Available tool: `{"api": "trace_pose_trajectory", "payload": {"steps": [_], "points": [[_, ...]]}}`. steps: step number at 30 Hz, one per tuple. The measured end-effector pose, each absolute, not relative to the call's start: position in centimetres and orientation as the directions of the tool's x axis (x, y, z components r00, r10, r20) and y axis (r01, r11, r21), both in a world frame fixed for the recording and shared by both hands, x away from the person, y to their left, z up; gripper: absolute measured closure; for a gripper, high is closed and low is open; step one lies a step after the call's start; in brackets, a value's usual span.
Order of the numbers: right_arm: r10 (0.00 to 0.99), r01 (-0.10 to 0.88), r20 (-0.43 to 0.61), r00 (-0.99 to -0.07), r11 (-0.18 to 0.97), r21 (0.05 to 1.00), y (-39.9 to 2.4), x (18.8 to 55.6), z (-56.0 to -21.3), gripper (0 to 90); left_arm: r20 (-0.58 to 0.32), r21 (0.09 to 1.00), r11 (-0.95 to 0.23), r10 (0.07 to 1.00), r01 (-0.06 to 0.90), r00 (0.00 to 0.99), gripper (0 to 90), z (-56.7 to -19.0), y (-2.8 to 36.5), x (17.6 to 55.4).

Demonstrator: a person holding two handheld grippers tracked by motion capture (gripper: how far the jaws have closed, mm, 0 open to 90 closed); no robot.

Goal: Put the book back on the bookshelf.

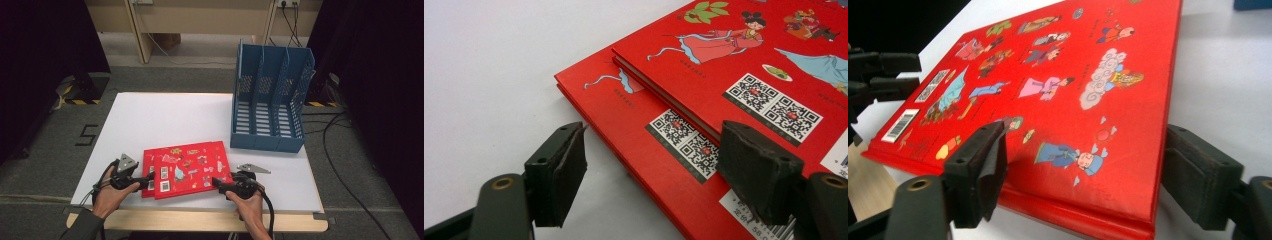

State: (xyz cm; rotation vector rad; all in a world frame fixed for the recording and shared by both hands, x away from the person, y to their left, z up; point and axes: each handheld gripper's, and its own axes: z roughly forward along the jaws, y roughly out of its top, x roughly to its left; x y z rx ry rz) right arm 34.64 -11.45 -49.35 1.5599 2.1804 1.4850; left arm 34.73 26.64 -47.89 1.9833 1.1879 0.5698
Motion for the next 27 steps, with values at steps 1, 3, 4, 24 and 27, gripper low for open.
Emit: {"api": "trace_pose_trajectory", "payload": {"steps": [1,3,4,24,27], "points": [[0.763,0.684,0.439,-0.475,0.005,0.73,-11.5,34.6,-49.3,24.9,0.005,0.782,-0.297,0.882,0.548,0.472,26.3,-47.9,26.5,34.7],[0.765,0.671,0.431,-0.479,0.002,0.742,-11.6,34.7,-49.2,25.9,0.009,0.783,-0.301,0.88,0.543,0.475,27.6,-47.9,26.4,34.6],[0.764,0.667,0.433,-0.478,-0.005,0.745,-11.6,34.7,-49.1,26.9,0.009,0.783,-0.301,0.88,0.543,0.475,28.5,-47.9,26.4,34.6],[0.751,0.453,0.413,-0.516,-0.17,0.875,-12.4,34.8,-43.7,55.3,0.041,0.796,-0.339,0.857,0.501,0.514,26.1,-47.9,23.5,34.0],[0.743,0.418,0.406,-0.531,-0.187,0.889,-11.9,34.8,-42.5,59.7,0.043,0.794,-0.346,0.852,0.499,0.522,23.3,-47.9,23.0,34.0]]}}
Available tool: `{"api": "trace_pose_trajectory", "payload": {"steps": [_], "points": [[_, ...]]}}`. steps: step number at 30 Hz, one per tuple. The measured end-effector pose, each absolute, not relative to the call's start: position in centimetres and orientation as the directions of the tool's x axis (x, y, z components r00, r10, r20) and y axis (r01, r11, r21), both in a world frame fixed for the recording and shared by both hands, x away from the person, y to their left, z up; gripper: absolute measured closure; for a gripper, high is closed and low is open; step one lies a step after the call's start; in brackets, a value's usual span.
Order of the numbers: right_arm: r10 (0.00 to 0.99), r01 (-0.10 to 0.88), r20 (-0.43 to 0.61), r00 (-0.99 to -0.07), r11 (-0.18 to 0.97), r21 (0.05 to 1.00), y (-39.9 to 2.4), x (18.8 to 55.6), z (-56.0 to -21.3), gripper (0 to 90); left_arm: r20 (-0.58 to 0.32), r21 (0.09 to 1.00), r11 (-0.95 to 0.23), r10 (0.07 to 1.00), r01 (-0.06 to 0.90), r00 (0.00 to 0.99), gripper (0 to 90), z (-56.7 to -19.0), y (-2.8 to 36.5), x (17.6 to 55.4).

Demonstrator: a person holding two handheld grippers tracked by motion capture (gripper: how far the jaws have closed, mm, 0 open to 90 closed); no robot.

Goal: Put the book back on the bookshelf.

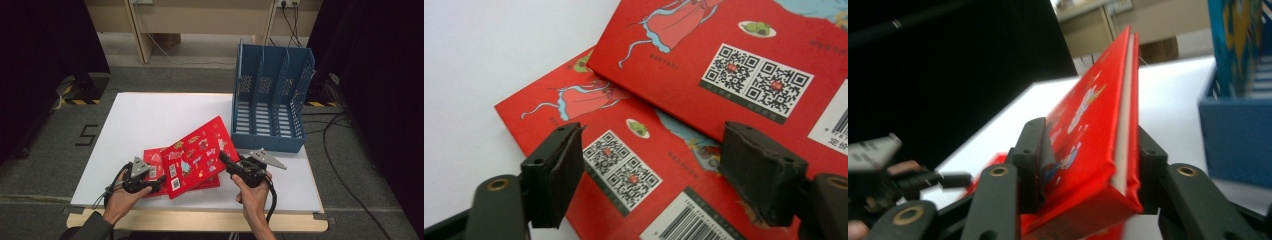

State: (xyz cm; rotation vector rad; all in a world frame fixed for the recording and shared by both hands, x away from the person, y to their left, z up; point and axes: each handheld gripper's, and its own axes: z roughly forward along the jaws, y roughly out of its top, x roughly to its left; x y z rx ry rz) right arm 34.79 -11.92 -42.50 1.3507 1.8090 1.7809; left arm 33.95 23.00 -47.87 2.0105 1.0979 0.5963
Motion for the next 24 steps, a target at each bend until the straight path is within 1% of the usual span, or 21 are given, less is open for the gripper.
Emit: {"api": "trace_pose_trajectory", "payload": {"steps": [2,4,6,7,8,9,10,11,12,13,14,16,18,20,22,24], "points": [[0.737,0.414,0.414,-0.534,-0.199,0.888,-11.8,34.9,-42.1,60.7,0.041,0.797,-0.345,0.85,0.496,0.526,21.6,-47.9,22.7,34.0],[0.739,0.374,0.397,-0.544,-0.21,0.903,-11.4,35.1,-40.9,64.8,0.013,0.792,-0.346,0.833,0.503,0.552,16.2,-48.1,22.3,34.1],[0.743,0.345,0.377,-0.553,-0.208,0.915,-11.0,35.3,-40.0,67.8,0.02,0.791,-0.357,0.827,0.497,0.562,16.4,-47.9,21.9,34.0],[0.743,0.345,0.377,-0.553,-0.208,0.915,-11.0,35.3,-40.0,67.8,0.02,0.791,-0.357,0.827,0.497,0.562,16.3,-47.9,21.9,34.0],[0.76,0.286,0.315,-0.569,-0.176,0.942,-10.6,35.5,-39.1,70.0,0.023,0.79,-0.357,0.829,0.498,0.558,16.2,-47.9,21.9,34.1],[0.76,0.286,0.315,-0.569,-0.176,0.942,-10.6,35.5,-39.1,70.0,0.023,0.79,-0.357,0.829,0.498,0.558,16.1,-47.9,21.9,34.1],[0.754,0.257,0.291,-0.589,-0.167,0.952,-10.3,35.6,-38.4,71.9,0.014,0.791,-0.346,0.835,0.505,0.551,16.0,-47.9,22.2,34.2],[0.754,0.257,0.291,-0.589,-0.167,0.952,-10.3,35.6,-38.4,71.9,0.014,0.791,-0.346,0.835,0.505,0.551,16.0,-47.9,22.2,34.2],[0.754,0.221,0.249,-0.608,-0.141,0.965,-10.0,35.4,-37.7,72.3,0.011,0.791,-0.342,0.837,0.508,0.547,16.0,-47.9,22.4,34.3],[0.759,0.201,0.226,-0.611,-0.127,0.971,-9.9,35.3,-37.4,72.6,-0.004,0.797,-0.319,0.846,0.513,0.532,15.9,-47.8,22.8,34.5],[0.759,0.201,0.226,-0.611,-0.127,0.971,-9.9,35.3,-37.4,72.6,-0.004,0.797,-0.319,0.846,0.513,0.532,15.9,-47.8,22.8,34.5],[0.762,0.159,0.173,-0.624,-0.093,0.983,-9.9,35.1,-36.8,73.2,-0.007,0.801,-0.308,0.853,0.514,0.522,15.9,-47.6,23.3,34.6],[0.754,0.121,0.148,-0.64,-0.092,0.988,-10.0,35.0,-36.2,75.4,-0.016,0.806,-0.285,0.866,0.519,0.5,15.9,-47.4,24.2,35.0],[0.751,0.11,0.146,-0.644,-0.099,0.989,-10.0,34.9,-36.1,76.2,-0.021,0.809,-0.272,0.872,0.521,0.489,15.9,-47.3,24.6,35.2],[0.74,0.079,0.116,-0.663,-0.085,0.993,-10.1,34.7,-35.5,78.1,-0.027,0.812,-0.244,0.892,0.53,0.452,15.9,-47.2,26.1,35.8],[0.734,0.071,0.106,-0.671,-0.079,0.994,-10.0,34.6,-35.3,78.6,-0.03,0.813,-0.23,0.901,0.535,0.433,15.9,-47.2,26.7,36.0]]}}
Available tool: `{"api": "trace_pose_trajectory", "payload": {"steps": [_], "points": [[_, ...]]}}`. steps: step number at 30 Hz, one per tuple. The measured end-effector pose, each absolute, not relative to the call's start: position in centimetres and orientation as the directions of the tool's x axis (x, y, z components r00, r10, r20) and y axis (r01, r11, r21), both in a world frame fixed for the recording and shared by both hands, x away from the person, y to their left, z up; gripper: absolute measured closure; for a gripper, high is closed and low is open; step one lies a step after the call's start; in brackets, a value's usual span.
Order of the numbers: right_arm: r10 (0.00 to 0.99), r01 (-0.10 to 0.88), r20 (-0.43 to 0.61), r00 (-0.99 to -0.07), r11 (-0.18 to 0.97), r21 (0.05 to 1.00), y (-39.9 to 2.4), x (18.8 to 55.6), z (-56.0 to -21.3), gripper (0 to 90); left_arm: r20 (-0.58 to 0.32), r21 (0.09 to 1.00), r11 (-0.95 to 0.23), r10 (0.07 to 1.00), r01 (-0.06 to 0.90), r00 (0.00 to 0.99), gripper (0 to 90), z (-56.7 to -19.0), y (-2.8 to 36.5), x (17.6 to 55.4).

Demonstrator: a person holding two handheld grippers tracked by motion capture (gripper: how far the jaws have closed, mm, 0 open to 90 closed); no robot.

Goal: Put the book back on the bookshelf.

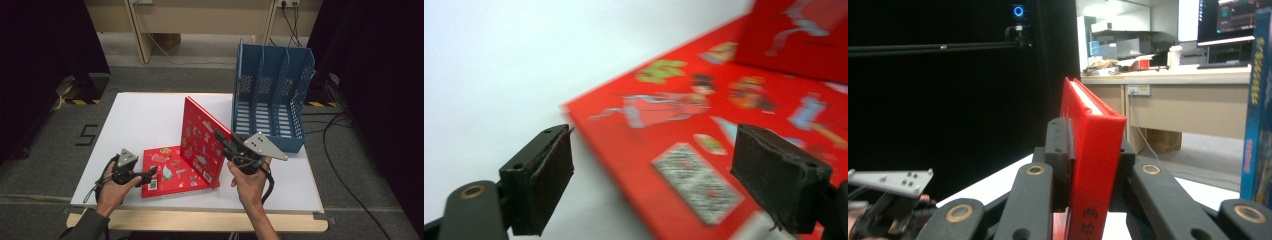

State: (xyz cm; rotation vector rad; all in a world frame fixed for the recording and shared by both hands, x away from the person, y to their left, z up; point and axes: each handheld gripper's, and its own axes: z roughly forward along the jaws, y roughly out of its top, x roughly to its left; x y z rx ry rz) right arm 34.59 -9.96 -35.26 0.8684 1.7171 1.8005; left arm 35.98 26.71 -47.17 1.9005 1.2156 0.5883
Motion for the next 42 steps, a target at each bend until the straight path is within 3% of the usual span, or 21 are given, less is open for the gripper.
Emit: {"api": "trace_pose_trajectory", "payload": {"steps": [6,14,27,42], "points": [[0.716,0.055,0.076,-0.694,-0.052,0.997,-9.8,34.5,-35.0,78.5,-0.04,0.808,-0.165,0.943,0.566,0.332,15.9,-47.6,30.5,37.1],[0.704,0.051,0.058,-0.708,-0.031,0.998,-9.4,34.0,-35.1,77.0,-0.034,0.781,-0.174,0.947,0.6,0.32,15.8,-48.4,31.4,37.5],[0.691,0.104,0.037,-0.722,0.056,0.993,-7.9,34.2,-38.4,75.1,-0.043,0.77,-0.166,0.95,0.616,0.31,15.7,-48.6,32.0,37.6],[0.695,0.128,0.036,-0.718,0.081,0.988,-7.1,34.8,-41.5,75.0,-0.037,0.738,-0.167,0.957,0.654,0.286,15.6,-49.2,32.9,38.0]]}}
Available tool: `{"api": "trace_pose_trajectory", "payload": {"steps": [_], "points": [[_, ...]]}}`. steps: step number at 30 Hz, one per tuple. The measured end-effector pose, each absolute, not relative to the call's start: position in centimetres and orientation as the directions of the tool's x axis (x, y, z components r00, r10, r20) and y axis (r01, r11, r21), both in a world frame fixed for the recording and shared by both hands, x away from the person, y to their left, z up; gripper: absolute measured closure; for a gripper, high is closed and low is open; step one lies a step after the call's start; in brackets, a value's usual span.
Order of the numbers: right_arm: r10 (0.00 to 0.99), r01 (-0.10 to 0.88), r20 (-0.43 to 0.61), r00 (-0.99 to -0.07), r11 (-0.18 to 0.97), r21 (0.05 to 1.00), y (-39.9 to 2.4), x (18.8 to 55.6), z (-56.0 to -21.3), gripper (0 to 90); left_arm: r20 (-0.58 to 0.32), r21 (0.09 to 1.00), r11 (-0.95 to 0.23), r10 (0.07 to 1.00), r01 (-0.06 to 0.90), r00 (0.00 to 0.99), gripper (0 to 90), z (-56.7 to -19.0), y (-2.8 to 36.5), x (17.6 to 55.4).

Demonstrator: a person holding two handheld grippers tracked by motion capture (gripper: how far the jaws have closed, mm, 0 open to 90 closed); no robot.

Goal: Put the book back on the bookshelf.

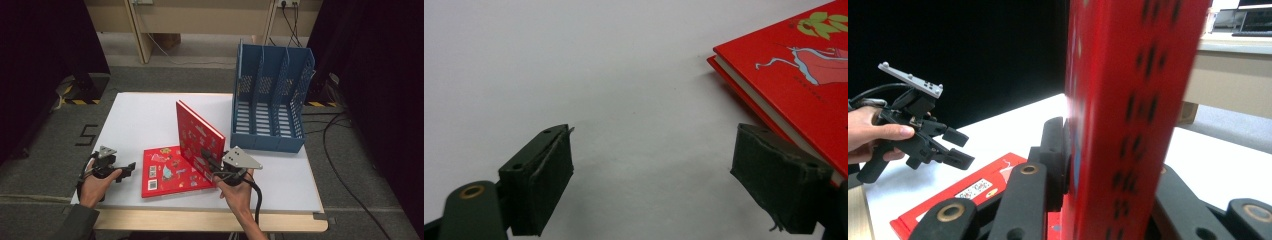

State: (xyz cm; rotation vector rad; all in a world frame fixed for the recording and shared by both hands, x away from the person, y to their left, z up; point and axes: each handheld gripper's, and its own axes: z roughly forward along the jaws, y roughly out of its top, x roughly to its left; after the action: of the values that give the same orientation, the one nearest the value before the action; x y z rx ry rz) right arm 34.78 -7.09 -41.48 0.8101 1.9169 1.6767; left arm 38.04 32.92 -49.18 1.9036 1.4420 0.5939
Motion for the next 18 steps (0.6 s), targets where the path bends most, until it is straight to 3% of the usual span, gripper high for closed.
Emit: {"api": "trace_pose_trajectory", "payload": {"steps": [18], "points": [[0.689,0.116,0.033,-0.724,0.074,0.99,-6.4,35.3,-43.6,74.9,-0.021,0.712,-0.206,0.949,0.671,0.314,15.6,-49.5,32.5,38.1]]}}
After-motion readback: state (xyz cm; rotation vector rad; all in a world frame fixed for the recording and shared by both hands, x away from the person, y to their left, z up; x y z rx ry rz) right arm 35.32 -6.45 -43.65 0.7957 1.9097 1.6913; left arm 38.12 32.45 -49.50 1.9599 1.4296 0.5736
